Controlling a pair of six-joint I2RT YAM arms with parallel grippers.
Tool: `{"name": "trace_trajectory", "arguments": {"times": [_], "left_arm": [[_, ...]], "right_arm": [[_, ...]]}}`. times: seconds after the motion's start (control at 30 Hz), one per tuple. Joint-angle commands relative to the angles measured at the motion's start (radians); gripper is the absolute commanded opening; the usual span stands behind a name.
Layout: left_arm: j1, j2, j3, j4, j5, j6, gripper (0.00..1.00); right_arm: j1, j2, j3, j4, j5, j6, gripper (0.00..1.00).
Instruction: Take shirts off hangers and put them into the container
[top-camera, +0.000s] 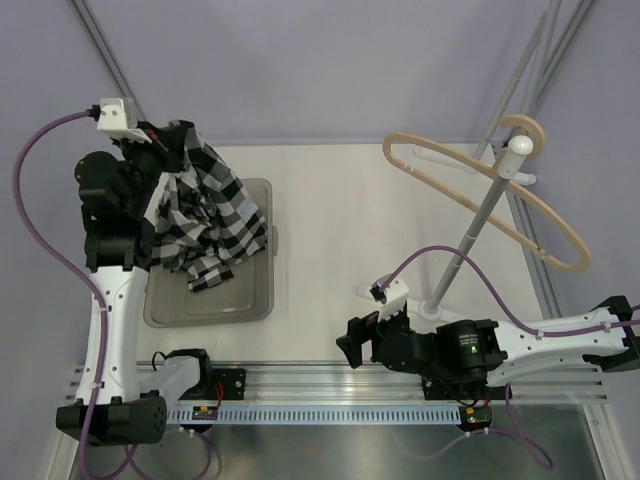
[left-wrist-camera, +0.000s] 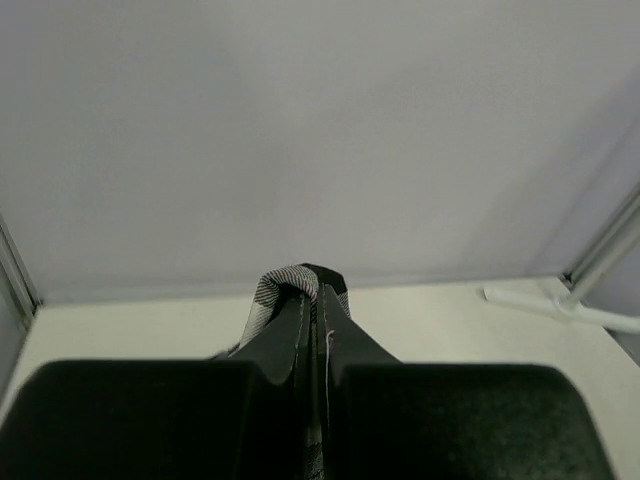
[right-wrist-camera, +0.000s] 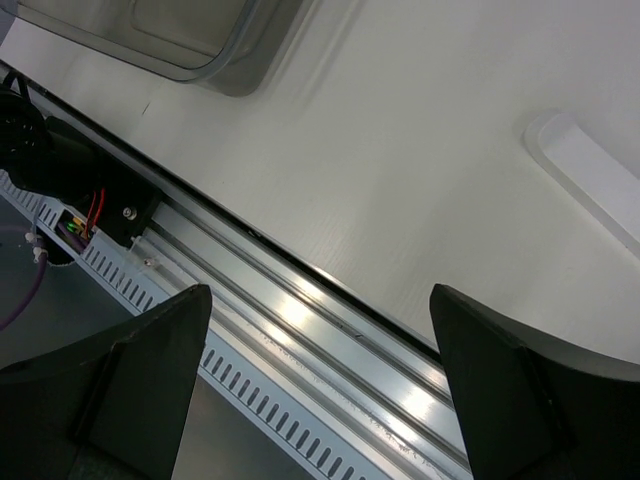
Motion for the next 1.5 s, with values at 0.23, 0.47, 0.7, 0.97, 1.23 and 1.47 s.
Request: {"name": "trace_trajectory", "arguments": {"times": [0.23,0.47,0.7,0.97,1.23,1.47], "left_arm": [[0.087,-0.083,-0.107,-0.244,0.002,-0.079,0.00],[0.288,-0.059,-0.166,-0.407,0.058,-0.049,0.00],[0.374,-0.042,-0.311,-0.413,0.197,-0.039,0.00],[0.286,-0.039,-0.494,-0.342,0.146,-0.044,0.00],[0.155,0.027,-0.512,-0.306,0.113,-0.076,0.30],[0.054,-0.091,-0.486,-0.341,-0.056,-0.087,0.99]], "right_arm": [[0.012,-0.057,-0.047,0.057,0.065,-0.008,0.99],[0.012,-0.086,-0.060,0.071,0.058,-0.023,1.00],[0.012,-0.107,-0.049,0.068,0.074,-0.055,1.00],[0.012,-0.106,-0.024,0.080,0.095,-0.083,1.00],[0.012,-0.109,0.020,0.011,0.144,-0.054,0.99],[0.012,-0.082,0.069,-0.117,0.180,0.012,1.00]]}}
